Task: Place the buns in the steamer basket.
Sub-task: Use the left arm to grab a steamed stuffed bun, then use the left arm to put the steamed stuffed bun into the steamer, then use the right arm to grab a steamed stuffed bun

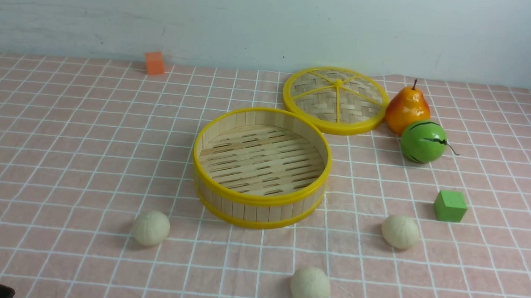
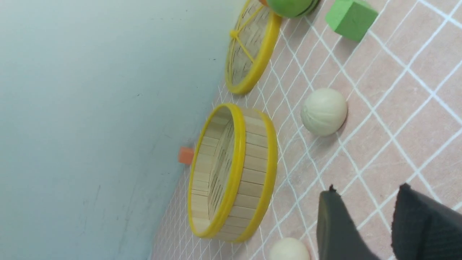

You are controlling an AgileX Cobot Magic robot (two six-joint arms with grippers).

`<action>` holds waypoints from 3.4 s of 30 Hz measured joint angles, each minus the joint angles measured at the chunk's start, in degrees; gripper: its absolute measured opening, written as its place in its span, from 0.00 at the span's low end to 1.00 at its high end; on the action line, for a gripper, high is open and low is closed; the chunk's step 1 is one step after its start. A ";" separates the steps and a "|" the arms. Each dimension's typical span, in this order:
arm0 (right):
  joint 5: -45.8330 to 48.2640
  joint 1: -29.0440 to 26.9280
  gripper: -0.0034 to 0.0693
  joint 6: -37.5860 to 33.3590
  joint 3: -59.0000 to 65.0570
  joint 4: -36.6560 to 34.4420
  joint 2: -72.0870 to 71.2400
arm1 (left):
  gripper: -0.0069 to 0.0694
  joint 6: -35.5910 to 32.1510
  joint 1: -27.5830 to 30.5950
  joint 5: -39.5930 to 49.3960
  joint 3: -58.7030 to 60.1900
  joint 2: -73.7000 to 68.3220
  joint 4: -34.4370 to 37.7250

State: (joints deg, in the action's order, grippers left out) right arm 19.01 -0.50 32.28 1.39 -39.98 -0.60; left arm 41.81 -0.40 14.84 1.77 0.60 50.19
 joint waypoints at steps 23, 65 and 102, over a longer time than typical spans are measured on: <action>27.20 0.38 0.02 -52.88 -40.77 11.56 44.49 | 0.07 -40.81 -8.12 39.80 -50.57 -49.73 -36.60; 41.35 29.42 0.04 -45.31 -54.87 28.71 69.22 | 0.21 -21.96 -19.37 28.65 -71.66 -106.43 -55.74; 35.96 29.42 0.15 -41.67 -55.35 31.75 69.22 | 0.92 -21.10 -24.91 32.38 -99.92 -115.96 -51.47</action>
State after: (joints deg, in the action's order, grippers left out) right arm 54.97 28.91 -9.39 -53.96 -8.24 68.62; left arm 20.72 -25.31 47.22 -98.15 -115.36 -1.28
